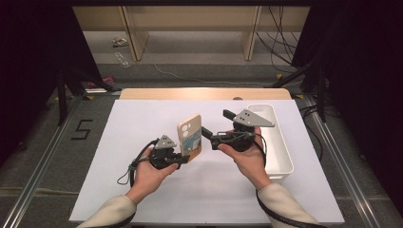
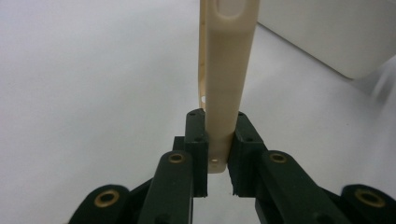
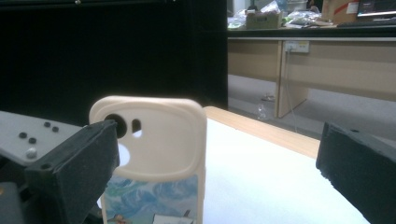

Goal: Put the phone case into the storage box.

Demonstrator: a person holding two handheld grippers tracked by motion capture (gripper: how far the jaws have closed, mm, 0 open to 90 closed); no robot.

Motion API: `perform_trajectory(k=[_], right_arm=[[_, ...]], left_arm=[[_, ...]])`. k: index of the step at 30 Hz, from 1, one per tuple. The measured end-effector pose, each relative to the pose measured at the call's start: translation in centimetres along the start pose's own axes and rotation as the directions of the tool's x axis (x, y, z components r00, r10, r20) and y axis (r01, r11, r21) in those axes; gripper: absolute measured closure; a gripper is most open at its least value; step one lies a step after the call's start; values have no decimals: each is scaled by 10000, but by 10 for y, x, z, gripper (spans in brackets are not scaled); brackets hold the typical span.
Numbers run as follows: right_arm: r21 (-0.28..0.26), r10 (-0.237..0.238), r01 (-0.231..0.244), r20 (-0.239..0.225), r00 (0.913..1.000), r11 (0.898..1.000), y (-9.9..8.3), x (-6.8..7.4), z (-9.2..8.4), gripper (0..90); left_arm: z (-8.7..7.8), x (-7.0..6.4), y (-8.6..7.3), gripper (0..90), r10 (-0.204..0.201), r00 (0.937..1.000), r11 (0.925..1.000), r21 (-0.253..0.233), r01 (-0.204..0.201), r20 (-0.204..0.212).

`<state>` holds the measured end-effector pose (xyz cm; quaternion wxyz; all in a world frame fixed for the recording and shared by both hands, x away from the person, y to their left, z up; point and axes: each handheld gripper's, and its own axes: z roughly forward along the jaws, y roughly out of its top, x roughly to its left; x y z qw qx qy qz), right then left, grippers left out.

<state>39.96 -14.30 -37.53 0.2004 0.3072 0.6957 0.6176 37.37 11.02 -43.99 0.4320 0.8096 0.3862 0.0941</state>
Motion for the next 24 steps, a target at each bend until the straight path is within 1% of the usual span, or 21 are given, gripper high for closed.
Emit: perform_trajectory(k=[4, 7, 10, 16, 21, 24], right_arm=[[-51, 19, -19, 89, 10000, 10000, -1, 1, -3, 2], [-89, 38, -37, 153, 9999, 10000, -1, 2, -4, 2], [-51, -51, 52, 159, 9999, 10000, -2, 4, -3, 2], [-1, -55, 56, 210, 9998, 10000, -2, 7, 0, 2], [-90, 58, -56, 234, 9997, 9999, -3, 8, 0, 2], [-123, 85, -82, 270, 9996, 9999, -2, 8, 0, 2]], left_arm=[[2, -1, 4, 794, -144, 9998, 9999, 90, 145, -154], [4, -3, 6, 793, -216, 9996, 9997, 83, 218, -158], [7, -6, 8, 793, -178, 9998, 9998, 96, 180, -111], [12, -13, 11, 793, -161, 9999, 9997, 165, 162, -49], [16, -18, 14, 793, -130, 9999, 9998, 147, 130, 34], [17, -19, 15, 793, -121, 9999, 9999, 107, 121, 12]])
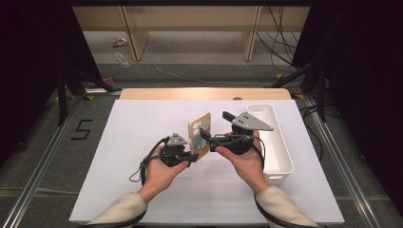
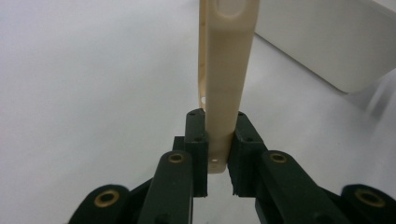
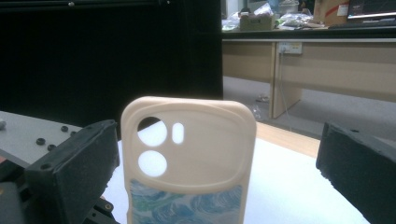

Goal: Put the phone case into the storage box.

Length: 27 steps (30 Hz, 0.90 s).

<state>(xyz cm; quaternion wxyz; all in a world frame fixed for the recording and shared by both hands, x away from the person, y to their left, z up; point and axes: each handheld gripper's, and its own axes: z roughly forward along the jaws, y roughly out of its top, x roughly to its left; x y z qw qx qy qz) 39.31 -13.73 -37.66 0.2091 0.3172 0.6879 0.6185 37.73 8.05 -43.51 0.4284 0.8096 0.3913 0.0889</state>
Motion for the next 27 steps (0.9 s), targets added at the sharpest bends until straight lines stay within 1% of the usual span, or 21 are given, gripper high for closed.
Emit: perform_trajectory(k=[14, 27], right_arm=[[-12, -8, 8, 114, 9999, 10000, -1, 1, 1, 2], [74, -58, 57, 46, 10000, 10000, -2, 5, 5, 2]], left_arm=[[3, -4, 2, 793, -16, 10000, 10000, -60, 16, -45], [6, -9, 3, 793, 125, 9999, 9999, -25, -124, 35]])
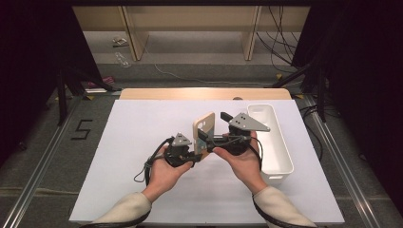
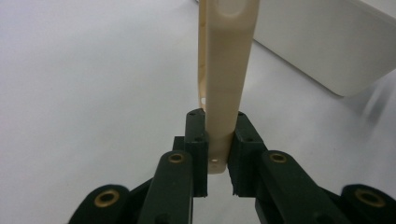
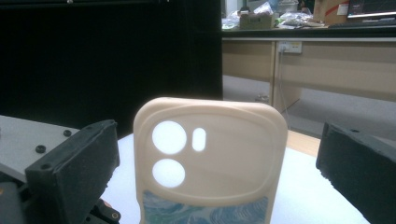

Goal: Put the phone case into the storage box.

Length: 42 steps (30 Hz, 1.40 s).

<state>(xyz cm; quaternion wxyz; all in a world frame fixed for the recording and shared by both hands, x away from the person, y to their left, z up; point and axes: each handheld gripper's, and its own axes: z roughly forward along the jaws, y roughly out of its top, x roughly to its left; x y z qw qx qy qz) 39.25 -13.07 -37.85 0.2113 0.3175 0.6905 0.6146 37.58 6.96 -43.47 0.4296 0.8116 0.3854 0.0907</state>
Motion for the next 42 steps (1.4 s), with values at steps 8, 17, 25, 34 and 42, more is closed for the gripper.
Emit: perform_trajectory(k=[8, 17, 25, 34, 42], right_arm=[[91, -33, 32, 12, 10000, 10000, -1, 1, 1, 2], [153, -45, 44, 49, 10000, 9999, -3, 1, 3, 2], [205, -43, 41, 80, 10000, 9998, -4, 1, 4, 3], [225, -16, 12, 141, 9999, 9997, -6, 2, 5, 3], [247, 28, -33, 209, 9998, 9997, -6, 2, 5, 9]], left_arm=[[2, -5, 1, 793, 133, 9999, 9999, 45, -134, 98], [3, -8, 1, 793, 195, 9997, 9998, 32, -196, 136], [3, -10, 1, 793, 249, 9995, 9997, 30, -250, 187], [4, -12, 1, 793, 294, 9993, 9996, 43, -295, 222], [4, -12, 0, 793, 306, 9992, 9995, 47, -307, 255]])
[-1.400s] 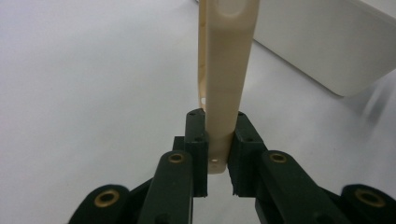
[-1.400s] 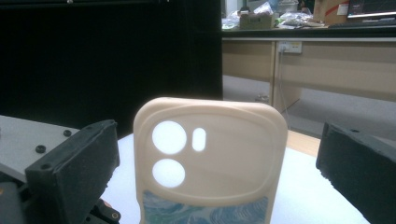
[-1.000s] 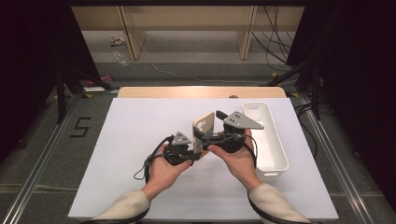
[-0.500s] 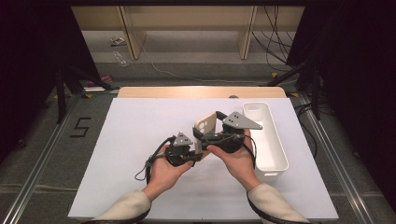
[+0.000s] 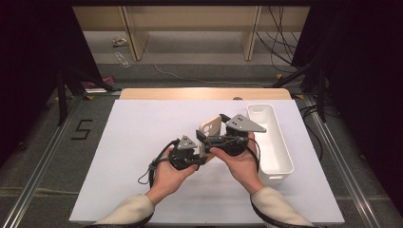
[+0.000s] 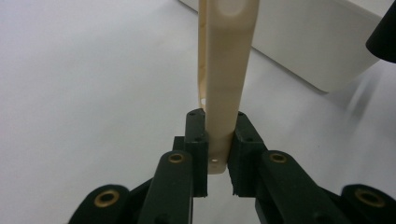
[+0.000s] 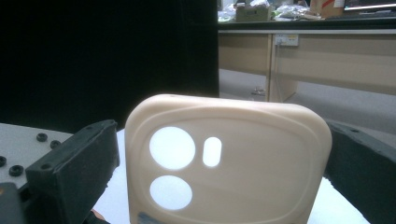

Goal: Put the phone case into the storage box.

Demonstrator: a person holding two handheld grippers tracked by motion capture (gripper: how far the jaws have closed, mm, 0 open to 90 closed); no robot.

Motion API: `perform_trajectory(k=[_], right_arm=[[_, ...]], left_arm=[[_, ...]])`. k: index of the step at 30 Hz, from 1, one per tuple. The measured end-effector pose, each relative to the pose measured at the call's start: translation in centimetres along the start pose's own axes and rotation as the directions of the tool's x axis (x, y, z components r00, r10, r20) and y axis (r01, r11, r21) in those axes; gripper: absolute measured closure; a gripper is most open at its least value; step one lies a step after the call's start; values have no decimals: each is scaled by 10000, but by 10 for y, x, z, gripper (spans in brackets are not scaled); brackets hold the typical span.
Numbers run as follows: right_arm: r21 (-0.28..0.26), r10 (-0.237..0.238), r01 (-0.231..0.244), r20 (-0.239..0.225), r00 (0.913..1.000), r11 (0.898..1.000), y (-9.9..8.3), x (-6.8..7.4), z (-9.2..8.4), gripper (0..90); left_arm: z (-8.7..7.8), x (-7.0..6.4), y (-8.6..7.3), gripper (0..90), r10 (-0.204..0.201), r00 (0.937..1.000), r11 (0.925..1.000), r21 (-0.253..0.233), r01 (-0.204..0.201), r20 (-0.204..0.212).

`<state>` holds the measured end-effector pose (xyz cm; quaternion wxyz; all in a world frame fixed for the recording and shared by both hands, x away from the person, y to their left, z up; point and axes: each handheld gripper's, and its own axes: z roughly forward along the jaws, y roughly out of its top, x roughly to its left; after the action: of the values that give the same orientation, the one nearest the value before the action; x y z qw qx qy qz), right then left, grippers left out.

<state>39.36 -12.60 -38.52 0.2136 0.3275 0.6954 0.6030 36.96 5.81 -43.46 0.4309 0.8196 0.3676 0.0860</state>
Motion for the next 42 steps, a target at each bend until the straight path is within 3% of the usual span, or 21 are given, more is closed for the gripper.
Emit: perform_trajectory(k=[6, 42], right_arm=[[-29, 19, -19, 28, 10000, 10000, 0, 0, -1, 96], [33, 210, -211, 245, 9995, 9998, 4, 1, -5, 118]], left_arm=[[-1, 0, 0, 793, 10, 10000, 10000, -34, -10, -1], [-3, 0, 2, 783, 184, 9997, 9997, -171, -181, 176]])
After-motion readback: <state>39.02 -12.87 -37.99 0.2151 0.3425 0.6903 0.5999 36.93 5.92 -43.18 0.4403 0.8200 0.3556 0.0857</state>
